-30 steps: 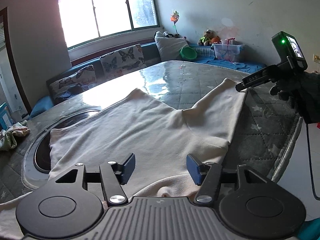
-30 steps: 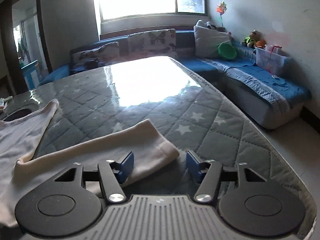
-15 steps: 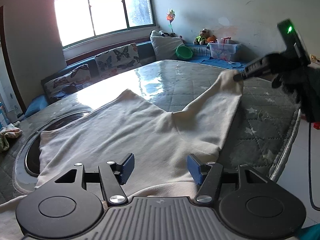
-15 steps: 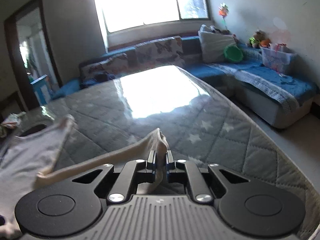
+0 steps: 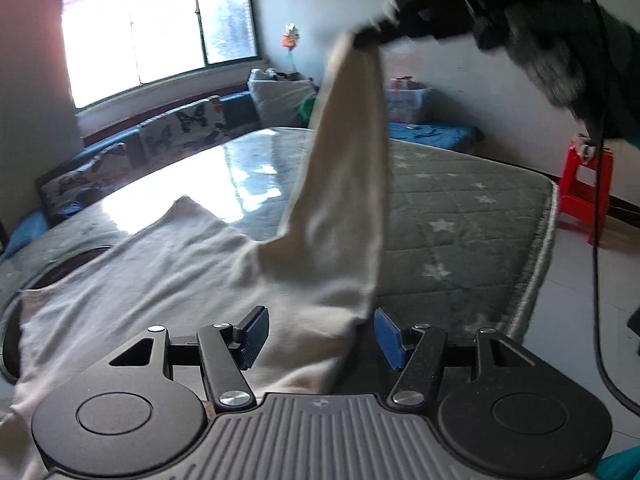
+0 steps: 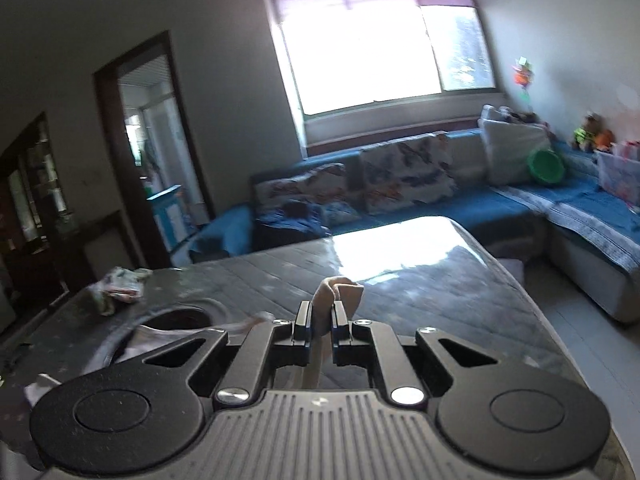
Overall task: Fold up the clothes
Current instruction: 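Lift the sleeve across the sweatshirt body with the right tool and open it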
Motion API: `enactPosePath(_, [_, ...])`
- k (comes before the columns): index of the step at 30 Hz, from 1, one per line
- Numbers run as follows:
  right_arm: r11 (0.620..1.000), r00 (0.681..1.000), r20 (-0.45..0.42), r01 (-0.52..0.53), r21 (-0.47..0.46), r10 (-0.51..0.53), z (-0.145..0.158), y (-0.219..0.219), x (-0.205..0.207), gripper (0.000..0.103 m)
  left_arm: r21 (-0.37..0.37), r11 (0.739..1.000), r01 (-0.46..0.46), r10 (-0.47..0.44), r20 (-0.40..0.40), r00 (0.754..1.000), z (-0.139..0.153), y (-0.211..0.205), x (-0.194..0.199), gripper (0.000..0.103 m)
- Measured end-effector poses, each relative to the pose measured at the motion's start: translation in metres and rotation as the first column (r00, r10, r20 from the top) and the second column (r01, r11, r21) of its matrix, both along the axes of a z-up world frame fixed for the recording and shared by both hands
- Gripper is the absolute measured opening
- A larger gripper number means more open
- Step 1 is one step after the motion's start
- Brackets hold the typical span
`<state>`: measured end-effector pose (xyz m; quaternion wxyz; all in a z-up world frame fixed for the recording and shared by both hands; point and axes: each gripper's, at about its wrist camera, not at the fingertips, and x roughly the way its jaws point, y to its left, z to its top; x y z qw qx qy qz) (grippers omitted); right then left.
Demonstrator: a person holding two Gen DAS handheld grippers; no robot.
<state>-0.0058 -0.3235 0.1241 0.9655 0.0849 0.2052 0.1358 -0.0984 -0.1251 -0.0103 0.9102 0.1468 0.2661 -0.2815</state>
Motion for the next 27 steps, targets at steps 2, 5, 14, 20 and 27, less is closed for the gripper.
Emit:
enactPosePath(2, [1.000,0.999,0.015,-0.029,-0.008,0.029,0.008,0.009,0.000,0.008,0.001,1.000,0.019,-0.019,-0.005,1.000,-0.002,-0.004,-0.001,0.062])
enactPosePath(5, [0.996,0.996,0.031,-0.084,-0.012,0.084,0.023,0.026,0.002,0.008,-0.002,1.000,0.027,-0.027,-0.004,1.000,-0.002,-0.003,-0.003,0.062])
enactPosePath(14, [0.972,0.971,0.048,-0.232,-0.044,0.234,0.045,0.082,0.008,0.008,-0.066,0.982,-0.177,0.177,0.005,0.984,0.019,0.064,0.000,0.067])
enactPosePath(20, [0.931,0.931,0.031,-0.361,-0.053,0.363,0.044,0.136,0.010,0.008,-0.082,0.947,-0.311,0.313,0.009,0.950,0.022,0.110,-0.008,0.069])
enactPosePath(27, [0.864,0.867,-0.064,-0.498,-0.074,0.494,0.012,0.209,0.018,0.008,-0.100,0.904,-0.416,0.416,-0.022,0.909,0.016,0.141,-0.019,0.070])
